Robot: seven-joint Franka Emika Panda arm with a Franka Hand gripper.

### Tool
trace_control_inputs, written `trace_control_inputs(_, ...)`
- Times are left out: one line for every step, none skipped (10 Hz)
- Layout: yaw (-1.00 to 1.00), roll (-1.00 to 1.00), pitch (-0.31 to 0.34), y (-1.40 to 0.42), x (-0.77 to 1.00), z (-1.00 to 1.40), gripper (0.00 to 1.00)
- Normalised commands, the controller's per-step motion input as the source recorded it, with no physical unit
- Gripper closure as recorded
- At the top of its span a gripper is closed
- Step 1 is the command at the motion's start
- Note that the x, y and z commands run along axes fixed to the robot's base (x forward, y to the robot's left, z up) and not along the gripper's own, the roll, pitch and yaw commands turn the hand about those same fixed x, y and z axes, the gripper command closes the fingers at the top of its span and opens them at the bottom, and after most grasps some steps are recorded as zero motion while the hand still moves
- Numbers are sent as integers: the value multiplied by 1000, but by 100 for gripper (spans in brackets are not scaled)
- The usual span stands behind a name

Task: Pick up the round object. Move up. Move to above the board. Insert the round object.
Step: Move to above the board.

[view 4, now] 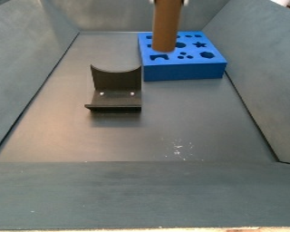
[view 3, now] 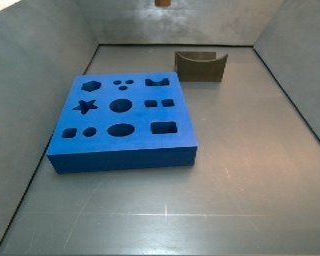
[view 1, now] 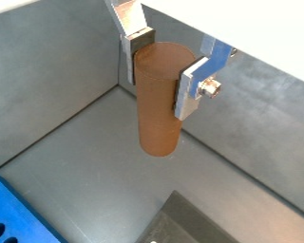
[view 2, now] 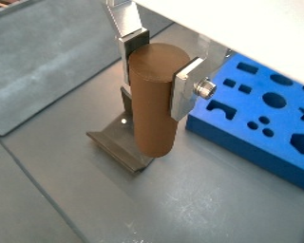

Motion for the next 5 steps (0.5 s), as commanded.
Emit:
trace_control_inputs(-46, -63, 134, 72, 69, 768, 100)
trace_control_inputs(-46, -61, 130, 50, 40, 556, 100)
trace_control_inputs(-45, -61, 131, 41, 26, 397, 100)
trace_control_inputs(-46, -59, 134, 36, 20, 185, 100)
trace_control_inputs(156, 26, 714, -1000, -69, -306, 100)
